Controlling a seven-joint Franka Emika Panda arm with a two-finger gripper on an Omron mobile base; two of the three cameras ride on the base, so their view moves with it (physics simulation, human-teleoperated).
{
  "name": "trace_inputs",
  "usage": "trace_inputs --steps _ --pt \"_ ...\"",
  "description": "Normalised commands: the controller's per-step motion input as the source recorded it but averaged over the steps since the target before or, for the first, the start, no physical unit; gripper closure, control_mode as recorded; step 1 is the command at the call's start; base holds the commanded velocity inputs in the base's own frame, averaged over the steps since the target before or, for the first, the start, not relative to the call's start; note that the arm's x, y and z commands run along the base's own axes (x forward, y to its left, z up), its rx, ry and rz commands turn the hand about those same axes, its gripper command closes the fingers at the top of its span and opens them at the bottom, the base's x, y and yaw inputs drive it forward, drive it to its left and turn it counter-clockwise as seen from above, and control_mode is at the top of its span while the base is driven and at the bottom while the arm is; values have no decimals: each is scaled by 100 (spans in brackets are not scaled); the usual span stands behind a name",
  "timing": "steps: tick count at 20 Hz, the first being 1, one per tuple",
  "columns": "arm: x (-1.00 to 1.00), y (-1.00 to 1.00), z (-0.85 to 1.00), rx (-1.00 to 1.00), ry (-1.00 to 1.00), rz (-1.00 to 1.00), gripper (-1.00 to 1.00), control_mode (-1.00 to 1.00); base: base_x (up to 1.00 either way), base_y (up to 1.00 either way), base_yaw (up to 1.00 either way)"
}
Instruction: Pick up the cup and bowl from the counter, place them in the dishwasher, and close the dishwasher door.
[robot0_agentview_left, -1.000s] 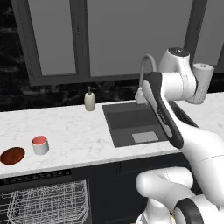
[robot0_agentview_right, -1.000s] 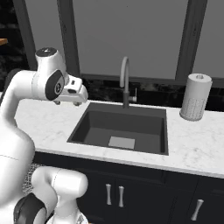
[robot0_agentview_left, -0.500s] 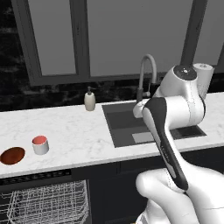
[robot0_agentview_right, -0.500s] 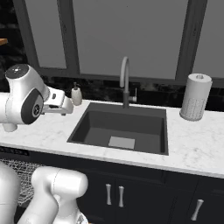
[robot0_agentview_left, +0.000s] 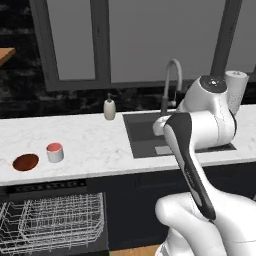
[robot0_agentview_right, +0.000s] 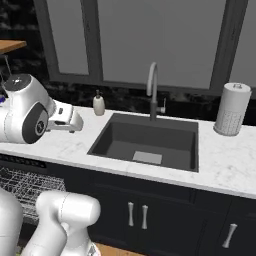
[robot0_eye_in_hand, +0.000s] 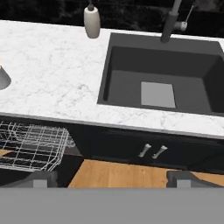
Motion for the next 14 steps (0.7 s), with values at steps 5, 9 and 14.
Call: trace_inputs --steps 5,9,14 --pt "0 0 0 0 0 0 -100 100 -23 -60 63" --pt "0 0 0 0 0 0 -100 100 -24 -54 75" --pt "0 0 0 0 0 0 -100 100 0 -43 79"
